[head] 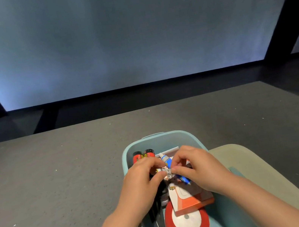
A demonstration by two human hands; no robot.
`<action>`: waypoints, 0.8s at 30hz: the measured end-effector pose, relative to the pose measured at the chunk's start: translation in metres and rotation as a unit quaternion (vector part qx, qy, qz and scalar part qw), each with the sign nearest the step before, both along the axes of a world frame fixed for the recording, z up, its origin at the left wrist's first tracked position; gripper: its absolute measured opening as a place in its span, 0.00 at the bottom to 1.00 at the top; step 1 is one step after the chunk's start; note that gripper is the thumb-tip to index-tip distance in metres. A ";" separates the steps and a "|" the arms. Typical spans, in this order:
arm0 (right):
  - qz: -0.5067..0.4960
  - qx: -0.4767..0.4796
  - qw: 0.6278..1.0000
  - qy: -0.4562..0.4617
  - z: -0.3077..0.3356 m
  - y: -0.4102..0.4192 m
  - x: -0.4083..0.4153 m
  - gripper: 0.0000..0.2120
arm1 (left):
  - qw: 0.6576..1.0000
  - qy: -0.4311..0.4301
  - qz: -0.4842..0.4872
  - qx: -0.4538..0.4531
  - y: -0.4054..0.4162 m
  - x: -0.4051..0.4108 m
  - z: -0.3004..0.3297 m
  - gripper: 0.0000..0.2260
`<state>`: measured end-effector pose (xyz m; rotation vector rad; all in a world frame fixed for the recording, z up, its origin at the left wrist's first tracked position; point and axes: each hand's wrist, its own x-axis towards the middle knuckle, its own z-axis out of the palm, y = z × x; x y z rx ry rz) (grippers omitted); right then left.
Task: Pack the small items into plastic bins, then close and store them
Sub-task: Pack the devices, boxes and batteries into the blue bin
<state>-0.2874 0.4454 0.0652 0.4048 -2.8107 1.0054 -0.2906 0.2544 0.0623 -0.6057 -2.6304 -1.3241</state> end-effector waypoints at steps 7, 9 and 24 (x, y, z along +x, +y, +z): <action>0.023 0.074 0.997 0.017 -0.004 -0.011 -0.003 0.08 | 0.998 -0.015 0.020 0.063 0.000 -0.004 0.000 0.07; -0.025 0.071 0.997 0.011 -0.003 -0.007 -0.006 0.09 | 0.998 0.009 0.036 0.060 -0.003 -0.002 -0.004 0.10; -0.137 0.153 0.977 -0.057 -0.019 -0.027 -0.032 0.11 | 0.990 0.062 0.123 0.029 -0.042 0.036 -0.018 0.11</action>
